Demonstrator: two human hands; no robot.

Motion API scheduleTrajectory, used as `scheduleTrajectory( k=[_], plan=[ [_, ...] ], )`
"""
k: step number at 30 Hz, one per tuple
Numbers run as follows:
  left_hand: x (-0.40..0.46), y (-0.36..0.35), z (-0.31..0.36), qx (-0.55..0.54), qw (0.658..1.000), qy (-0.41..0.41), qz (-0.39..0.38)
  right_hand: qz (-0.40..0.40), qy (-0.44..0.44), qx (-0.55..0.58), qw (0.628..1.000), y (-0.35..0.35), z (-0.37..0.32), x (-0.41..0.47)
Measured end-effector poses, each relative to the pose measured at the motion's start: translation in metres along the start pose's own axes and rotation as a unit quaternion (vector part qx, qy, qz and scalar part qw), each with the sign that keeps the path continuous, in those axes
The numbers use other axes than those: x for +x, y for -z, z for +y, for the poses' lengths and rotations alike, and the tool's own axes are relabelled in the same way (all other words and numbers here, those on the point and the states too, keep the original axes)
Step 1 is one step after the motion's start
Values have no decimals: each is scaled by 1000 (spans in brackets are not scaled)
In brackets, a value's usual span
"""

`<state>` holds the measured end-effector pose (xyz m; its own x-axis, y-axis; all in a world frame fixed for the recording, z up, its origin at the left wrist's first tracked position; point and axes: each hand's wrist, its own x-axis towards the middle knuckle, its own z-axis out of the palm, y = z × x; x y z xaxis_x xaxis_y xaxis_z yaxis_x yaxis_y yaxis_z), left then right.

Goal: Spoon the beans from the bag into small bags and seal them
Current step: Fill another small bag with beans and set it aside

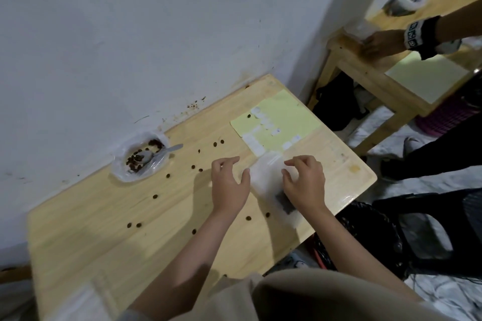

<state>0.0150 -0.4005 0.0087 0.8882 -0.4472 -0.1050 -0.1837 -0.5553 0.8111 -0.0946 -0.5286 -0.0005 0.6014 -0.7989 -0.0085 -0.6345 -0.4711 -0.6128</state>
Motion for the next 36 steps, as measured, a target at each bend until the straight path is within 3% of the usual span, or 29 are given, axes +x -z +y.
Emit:
scheduleTrajectory(
  k=[6,13,17,22,27,32,36],
  plan=[
    [-33,64,-23,-47,993,43,98,-24,159,48,986,-36,-64,-37],
    [-104,167,-93,-40,959,137,244,-204,226,96,948,-92,-142,-111],
    [-158,212,-149,41,930,174,321,-311,203,115,921,-121,-183,-162],
    [-208,239,-219,161,918,301,203,-400,168,80,898,-162,-220,-213],
    [-226,244,-246,235,931,269,74,-429,165,-3,888,-192,-236,-239],
    [-232,245,-249,230,936,255,76,-410,139,-99,896,-207,-241,-253],
    [-233,248,-244,211,935,272,77,-389,104,-94,911,-209,-245,-259]
  ],
)
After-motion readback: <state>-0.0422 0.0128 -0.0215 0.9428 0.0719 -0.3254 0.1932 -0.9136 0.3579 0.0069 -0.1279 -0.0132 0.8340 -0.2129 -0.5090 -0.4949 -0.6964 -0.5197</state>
